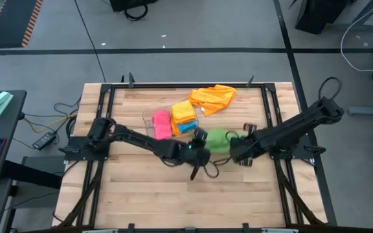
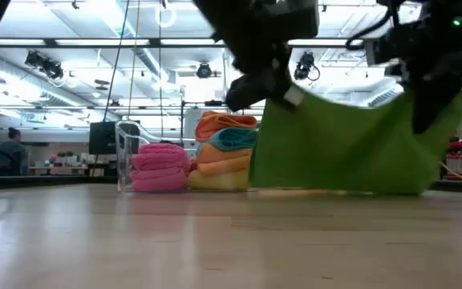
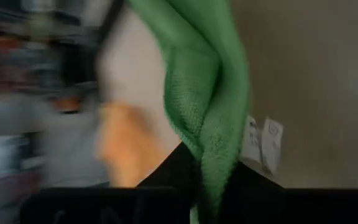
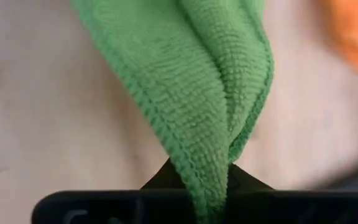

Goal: Fold microfiber towels
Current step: Fold the green microfiber cloth

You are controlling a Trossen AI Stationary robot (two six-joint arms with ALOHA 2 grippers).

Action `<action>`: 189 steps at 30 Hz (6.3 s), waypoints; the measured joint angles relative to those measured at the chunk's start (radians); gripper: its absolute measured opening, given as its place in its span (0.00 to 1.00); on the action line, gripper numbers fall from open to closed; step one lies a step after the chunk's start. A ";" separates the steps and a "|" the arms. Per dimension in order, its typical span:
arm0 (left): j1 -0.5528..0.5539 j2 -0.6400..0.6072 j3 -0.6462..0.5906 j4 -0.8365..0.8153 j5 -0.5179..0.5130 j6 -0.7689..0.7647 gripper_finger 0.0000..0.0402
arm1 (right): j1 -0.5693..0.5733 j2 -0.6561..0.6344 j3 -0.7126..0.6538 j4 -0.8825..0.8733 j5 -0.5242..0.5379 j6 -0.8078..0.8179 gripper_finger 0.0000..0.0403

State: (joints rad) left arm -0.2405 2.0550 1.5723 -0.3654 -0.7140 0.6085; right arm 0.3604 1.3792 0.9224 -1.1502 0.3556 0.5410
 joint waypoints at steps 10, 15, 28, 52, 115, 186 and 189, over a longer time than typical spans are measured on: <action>-0.130 0.064 -0.002 -0.117 0.218 -0.284 0.06 | 0.168 0.233 -0.002 0.264 -0.231 -0.028 0.03; -0.178 0.107 -0.001 -0.115 0.272 -0.362 0.11 | 0.227 0.258 -0.001 0.411 -0.288 0.012 0.12; -0.287 0.146 -0.002 -0.134 0.311 -0.435 0.29 | 0.344 0.281 0.003 0.471 -0.455 0.322 0.43; -0.302 0.066 -0.001 -0.222 0.384 -0.353 0.40 | 0.476 0.280 0.176 0.295 -0.072 0.472 0.43; -0.406 -0.005 -0.001 -0.558 0.354 -0.472 0.50 | 0.378 0.447 0.175 0.756 0.080 0.505 0.43; -0.272 0.030 -0.002 -0.513 0.397 -0.403 0.39 | 0.267 0.390 0.151 0.934 0.075 -0.371 0.45; -0.272 0.030 -0.002 -0.514 0.396 -0.398 0.44 | 0.286 0.460 0.151 1.012 0.074 -0.366 0.49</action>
State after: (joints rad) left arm -0.5125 2.0850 1.5707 -0.8795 -0.3175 0.2101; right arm 0.6466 1.8392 1.0732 -0.1385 0.4298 0.1750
